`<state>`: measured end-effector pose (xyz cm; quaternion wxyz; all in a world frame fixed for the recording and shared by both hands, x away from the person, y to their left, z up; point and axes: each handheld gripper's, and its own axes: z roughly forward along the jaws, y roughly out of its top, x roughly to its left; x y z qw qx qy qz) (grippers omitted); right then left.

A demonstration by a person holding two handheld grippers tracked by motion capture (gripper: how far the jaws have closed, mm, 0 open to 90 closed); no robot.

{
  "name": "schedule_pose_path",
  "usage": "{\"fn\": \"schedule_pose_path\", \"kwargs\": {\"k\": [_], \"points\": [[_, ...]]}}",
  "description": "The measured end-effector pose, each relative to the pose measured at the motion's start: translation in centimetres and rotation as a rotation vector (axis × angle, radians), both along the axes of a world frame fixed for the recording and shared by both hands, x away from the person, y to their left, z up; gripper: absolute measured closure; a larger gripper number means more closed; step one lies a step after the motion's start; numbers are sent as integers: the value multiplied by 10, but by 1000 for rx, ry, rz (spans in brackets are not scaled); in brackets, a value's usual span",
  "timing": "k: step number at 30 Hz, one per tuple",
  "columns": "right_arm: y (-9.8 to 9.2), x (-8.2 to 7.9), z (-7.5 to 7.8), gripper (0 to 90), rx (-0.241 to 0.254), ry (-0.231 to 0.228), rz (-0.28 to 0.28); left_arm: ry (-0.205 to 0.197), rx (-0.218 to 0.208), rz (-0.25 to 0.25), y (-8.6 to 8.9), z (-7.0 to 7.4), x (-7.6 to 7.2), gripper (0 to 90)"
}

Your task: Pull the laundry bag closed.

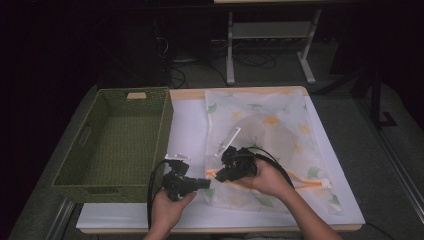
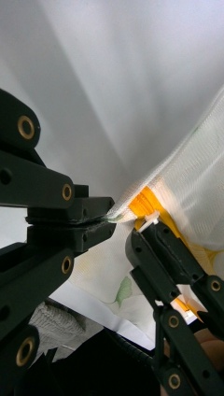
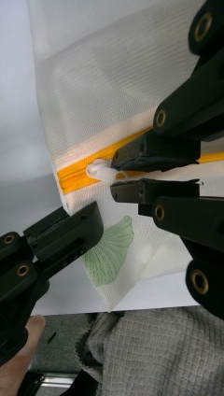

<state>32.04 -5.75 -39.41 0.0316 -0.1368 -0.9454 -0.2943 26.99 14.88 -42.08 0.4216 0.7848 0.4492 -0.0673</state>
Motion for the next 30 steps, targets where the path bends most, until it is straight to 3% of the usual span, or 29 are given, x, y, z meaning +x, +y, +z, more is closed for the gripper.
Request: {"fn": "schedule_pose_path", "kwargs": {"k": [17, 21, 24, 30], "points": [[1, -6, 0, 832, -27, -5, 14, 2, 7, 7, -1, 0, 1, 881], [2, -7, -1, 801, -35, -27, 10, 0, 7, 2, -2, 0, 1, 881], [4, -8, -1, 728, -31, -50, 2, 0, 4, 5, -2, 1, 2, 881], [6, -11, -1, 763, -56, -108, 0, -2, 5, -5, -5, 2, 2, 882]]}}
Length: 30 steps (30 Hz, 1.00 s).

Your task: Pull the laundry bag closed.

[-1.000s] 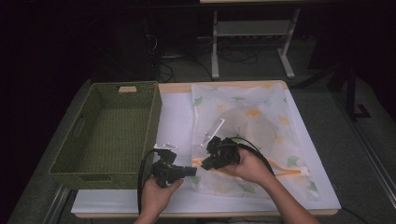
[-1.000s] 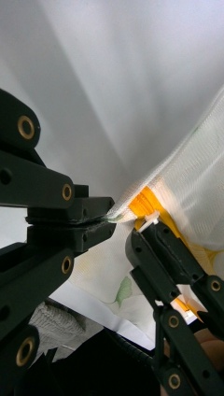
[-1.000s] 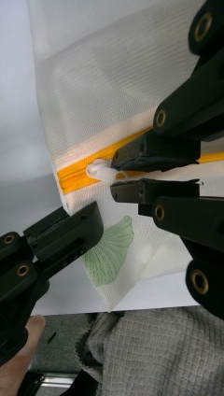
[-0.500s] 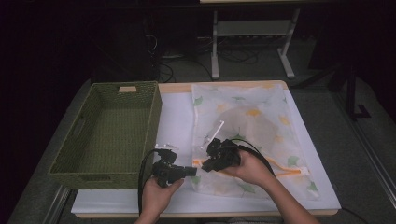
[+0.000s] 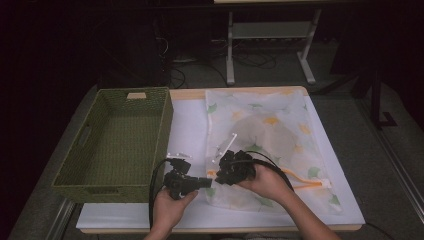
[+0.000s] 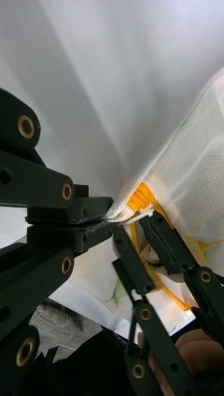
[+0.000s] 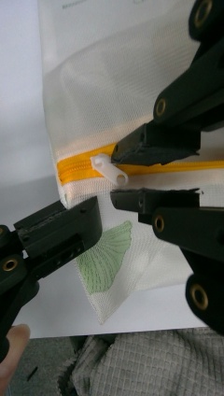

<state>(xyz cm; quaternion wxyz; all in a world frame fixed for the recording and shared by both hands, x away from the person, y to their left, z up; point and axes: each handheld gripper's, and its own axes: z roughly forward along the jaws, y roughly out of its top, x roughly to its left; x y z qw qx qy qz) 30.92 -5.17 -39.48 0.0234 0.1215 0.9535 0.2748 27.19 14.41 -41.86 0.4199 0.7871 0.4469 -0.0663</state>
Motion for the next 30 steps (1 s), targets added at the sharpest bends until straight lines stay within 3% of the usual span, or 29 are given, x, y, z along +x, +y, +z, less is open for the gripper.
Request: {"fn": "schedule_pose_path", "kwargs": {"k": [8, 10, 14, 21, 30], "points": [[-7, 1, 7, 825, 42, -18, -10, 5, 3, 2, 0, -2, 0, 882], [-6, 0, 5, 796, 29, -10, -1, 2, 2, 3, 0, -1, 1, 882], [-1, -2, 2, 729, 11, -37, 4, -10, -6, 1, 0, 4, 1, 882], [-2, -1, 2, 813, 8, -50, 3, -9, -2, -4, 0, 2, 1, 882], [-4, -3, 5, 812, 26, -67, 6, -8, -3, 1, 1, 2, 0, 883]]}}
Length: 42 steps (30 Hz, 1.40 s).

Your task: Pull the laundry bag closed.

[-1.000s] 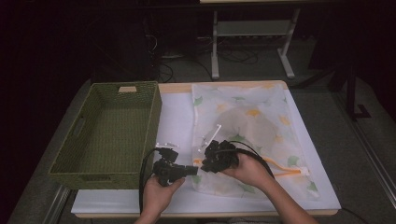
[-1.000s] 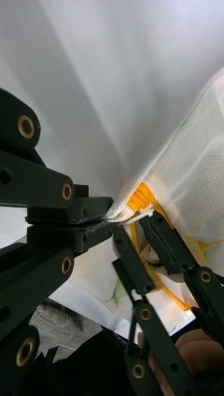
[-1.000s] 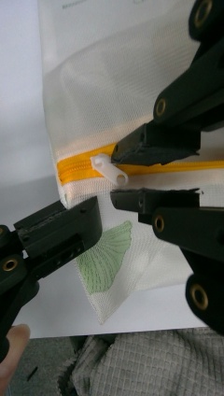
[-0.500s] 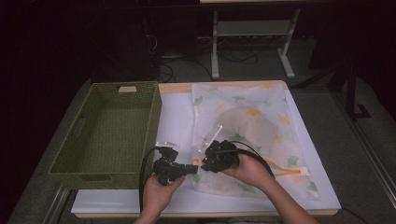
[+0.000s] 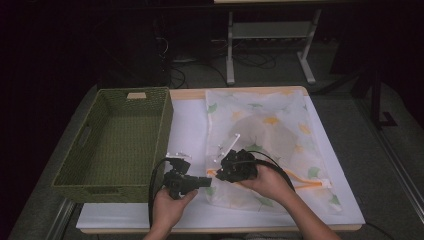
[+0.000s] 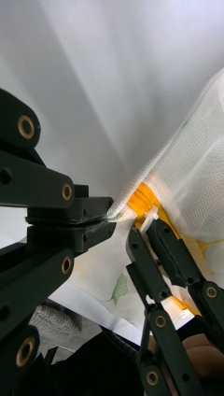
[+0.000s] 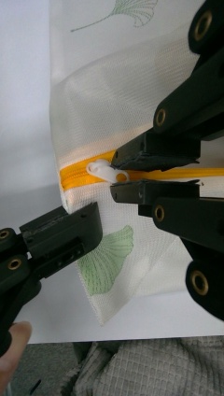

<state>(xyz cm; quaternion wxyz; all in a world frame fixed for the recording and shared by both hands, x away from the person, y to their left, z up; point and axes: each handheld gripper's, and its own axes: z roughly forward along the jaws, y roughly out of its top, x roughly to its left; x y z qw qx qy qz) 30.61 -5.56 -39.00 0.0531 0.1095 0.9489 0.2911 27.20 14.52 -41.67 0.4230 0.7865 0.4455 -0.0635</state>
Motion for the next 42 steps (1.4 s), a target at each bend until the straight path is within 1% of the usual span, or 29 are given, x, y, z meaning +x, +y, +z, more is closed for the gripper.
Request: {"fn": "schedule_pose_path", "kwargs": {"k": [3, 6, 16, 18, 21, 26, 28, 30, 32, 33, 35, 37, 40, 42], "points": [[1, -3, -1, 802, -13, -2, 4, -1, 3, -2, -1, 0, 0, 883], [2, -3, -2, 799, -11, 2, 13, -1, 4, 1, -1, 0, 0, 882], [0, -3, -1, 801, -7, 3, 5, -2, 9, -5, -3, 0, 0, 883], [0, -4, -2, 787, -8, 10, 9, -2, 6, -2, -3, 0, 0, 882], [1, -5, -4, 761, -19, 7, 14, -3, 9, -1, -3, 1, 0, 882], [2, -5, -4, 762, -15, -1, 7, -4, 12, -6, -5, 1, 0, 882], [2, -5, -4, 777, -20, -10, 5, -4, 10, -9, -5, 1, 1, 882], [0, -5, -2, 788, -9, -22, 1, -5, 13, -8, -5, 1, 0, 882], [-1, -5, -2, 794, -8, -23, 0, -3, 12, -4, -4, 1, 0, 882], [-2, -6, 0, 800, 0, -32, -3, -2, 14, -4, -3, 0, 0, 882], [-3, -6, 1, 802, 3, -32, -3, 2, 14, -3, -3, -1, 0, 882], [-4, -5, 2, 815, 17, -31, -6, 2, 14, -3, -3, -1, 0, 882], [-4, -5, 2, 827, 19, -36, -6, 0, 19, -10, -4, -2, -1, 882], [-5, -4, 3, 841, 33, -33, -16, -1, 16, -11, -4, -2, -1, 882]]}}
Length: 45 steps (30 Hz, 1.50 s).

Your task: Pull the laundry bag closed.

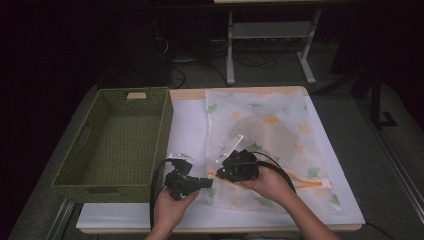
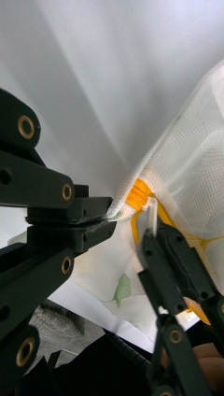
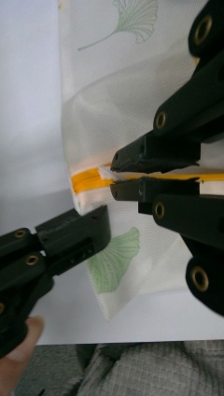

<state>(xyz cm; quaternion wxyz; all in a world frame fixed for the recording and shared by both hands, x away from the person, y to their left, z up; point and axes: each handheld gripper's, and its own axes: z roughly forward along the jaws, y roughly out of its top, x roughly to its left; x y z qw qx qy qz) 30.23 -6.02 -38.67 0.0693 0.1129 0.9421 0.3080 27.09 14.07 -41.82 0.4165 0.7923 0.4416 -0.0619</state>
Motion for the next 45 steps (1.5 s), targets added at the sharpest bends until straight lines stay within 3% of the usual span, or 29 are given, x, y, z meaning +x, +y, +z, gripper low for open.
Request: {"fn": "schedule_pose_path", "kwargs": {"k": [4, 17, 22, 24, 27, 30, 32, 41, 45], "points": [[0, 4, -2, 847, -3, 10, -14, -1, 2, -7, -1, 0, 0, 883], [6, 14, -7, 892, 17, 118, -31, 16, -1, -2, 1, -4, -1, 879], [3, 14, -2, 894, 24, 140, -53, 43, -1, 25, 2, -3, 4, 701], [1, 15, -1, 894, 31, 150, -58, 48, -5, 22, 1, -1, 7, 682], [-1, 14, 1, 894, 39, 168, -63, 47, -12, 15, -2, 2, 9, 695], [-3, 14, 2, 894, 39, 179, -75, 30, -9, -13, -5, 5, 9, 822], [-5, 15, 4, 895, 46, 190, -79, 19, -3, -22, -5, 7, 8, 854], [-11, 16, 8, 898, 66, 244, -116, -23, 4, -11, -4, 11, 3, 883], [-15, 15, 8, 898, 74, 263, -118, -22, -7, -1, 1, 12, 2, 885]]}}
